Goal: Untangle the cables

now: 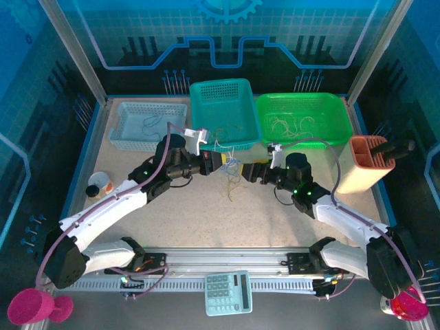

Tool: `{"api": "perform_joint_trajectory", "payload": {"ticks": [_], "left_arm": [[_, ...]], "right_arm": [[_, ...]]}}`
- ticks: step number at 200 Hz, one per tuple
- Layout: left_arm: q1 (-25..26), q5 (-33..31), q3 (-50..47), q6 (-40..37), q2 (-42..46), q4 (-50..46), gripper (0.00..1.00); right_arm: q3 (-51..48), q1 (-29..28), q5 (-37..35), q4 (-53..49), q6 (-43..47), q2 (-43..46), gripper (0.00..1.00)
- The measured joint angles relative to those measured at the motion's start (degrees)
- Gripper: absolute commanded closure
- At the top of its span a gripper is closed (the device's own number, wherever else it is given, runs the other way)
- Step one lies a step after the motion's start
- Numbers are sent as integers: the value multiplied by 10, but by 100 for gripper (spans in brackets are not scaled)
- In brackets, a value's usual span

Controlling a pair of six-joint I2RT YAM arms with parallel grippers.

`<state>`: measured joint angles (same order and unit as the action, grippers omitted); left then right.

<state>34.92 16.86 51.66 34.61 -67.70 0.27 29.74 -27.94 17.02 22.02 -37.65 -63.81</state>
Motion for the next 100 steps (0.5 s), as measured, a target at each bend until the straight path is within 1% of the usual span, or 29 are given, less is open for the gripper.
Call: {"api": "perform_joint_trajectory", "payload": {"ticks": [33, 72, 90, 100], "left_arm": [[0, 0, 0, 0, 2, 0, 100], [0, 0, 0, 1, 8, 5, 100], [0, 0, 0, 1, 10, 5, 100], [0, 0, 0, 1, 10, 5, 100]], "right_arm": [[0, -19, 18, 57, -42, -44, 22], [0, -44, 28, 100, -73, -98, 24], [0, -56, 30, 120, -83, -113, 27], [0, -59, 31, 130, -89, -120, 32]]}}
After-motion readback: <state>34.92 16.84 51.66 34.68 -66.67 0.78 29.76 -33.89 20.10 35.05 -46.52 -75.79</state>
